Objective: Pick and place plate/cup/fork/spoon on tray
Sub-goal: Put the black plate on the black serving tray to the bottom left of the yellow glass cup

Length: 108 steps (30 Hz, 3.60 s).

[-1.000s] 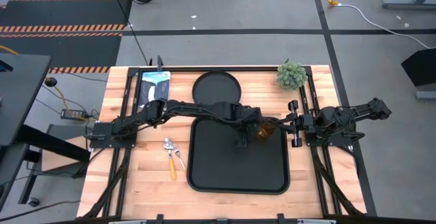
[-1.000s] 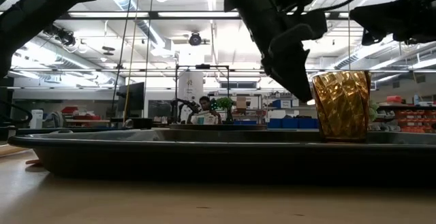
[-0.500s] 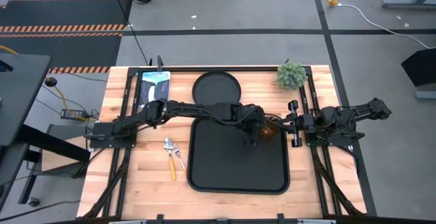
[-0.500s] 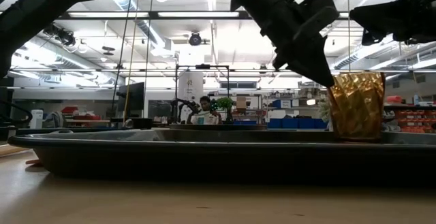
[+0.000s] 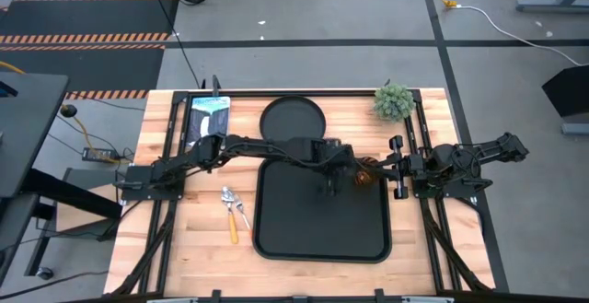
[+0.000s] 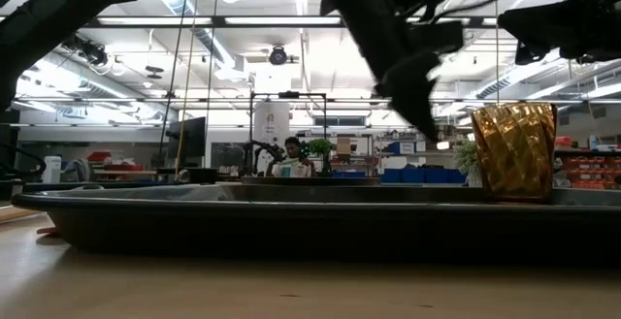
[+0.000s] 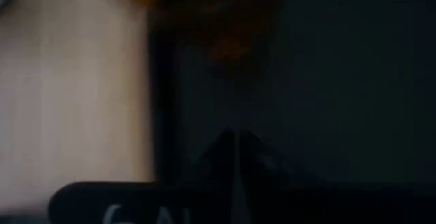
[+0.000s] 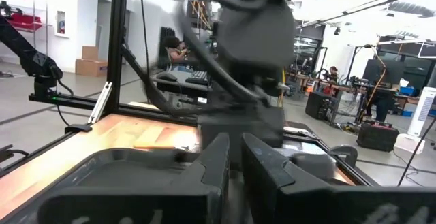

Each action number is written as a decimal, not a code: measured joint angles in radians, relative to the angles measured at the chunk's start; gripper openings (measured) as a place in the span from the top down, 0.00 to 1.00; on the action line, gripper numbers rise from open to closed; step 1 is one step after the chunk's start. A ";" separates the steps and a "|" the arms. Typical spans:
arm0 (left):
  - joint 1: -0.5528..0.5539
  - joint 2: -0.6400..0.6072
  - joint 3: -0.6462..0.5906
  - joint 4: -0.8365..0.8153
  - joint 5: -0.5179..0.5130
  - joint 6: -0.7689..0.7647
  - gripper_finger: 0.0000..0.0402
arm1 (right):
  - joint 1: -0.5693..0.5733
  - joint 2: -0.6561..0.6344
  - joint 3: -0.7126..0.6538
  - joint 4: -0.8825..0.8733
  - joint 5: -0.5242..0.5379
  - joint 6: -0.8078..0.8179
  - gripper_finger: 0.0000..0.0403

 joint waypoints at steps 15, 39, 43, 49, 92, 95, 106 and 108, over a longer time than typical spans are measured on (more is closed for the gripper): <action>0.162 -0.023 0.000 -0.222 -0.060 -0.021 0.99 | 0.000 0.000 0.000 0.000 0.000 0.000 0.89; 0.176 -0.574 -0.801 0.205 -0.229 -0.207 0.97 | 0.000 0.000 0.000 0.000 0.000 0.000 0.89; 0.260 -0.669 -0.943 0.326 -0.147 -0.294 0.96 | 0.000 0.000 0.000 0.000 0.000 0.000 0.89; 0.401 -0.730 -1.098 0.436 -0.019 -0.407 0.88 | 0.000 0.000 0.000 0.000 0.000 0.000 0.89; 0.584 -0.619 -1.162 0.414 0.011 -0.654 0.86 | 0.000 0.000 0.000 0.000 0.000 0.000 0.89; 0.584 -0.619 -1.161 0.432 -0.008 -0.654 0.93 | 0.000 0.000 0.000 0.000 0.000 0.000 0.89; 0.586 -0.619 -1.161 0.509 -0.037 -0.617 0.97 | 0.000 0.000 0.000 0.000 0.000 0.000 0.89; 0.586 -0.619 -1.154 0.510 -0.034 -0.614 0.97 | 0.000 0.000 0.000 0.000 0.000 0.000 0.89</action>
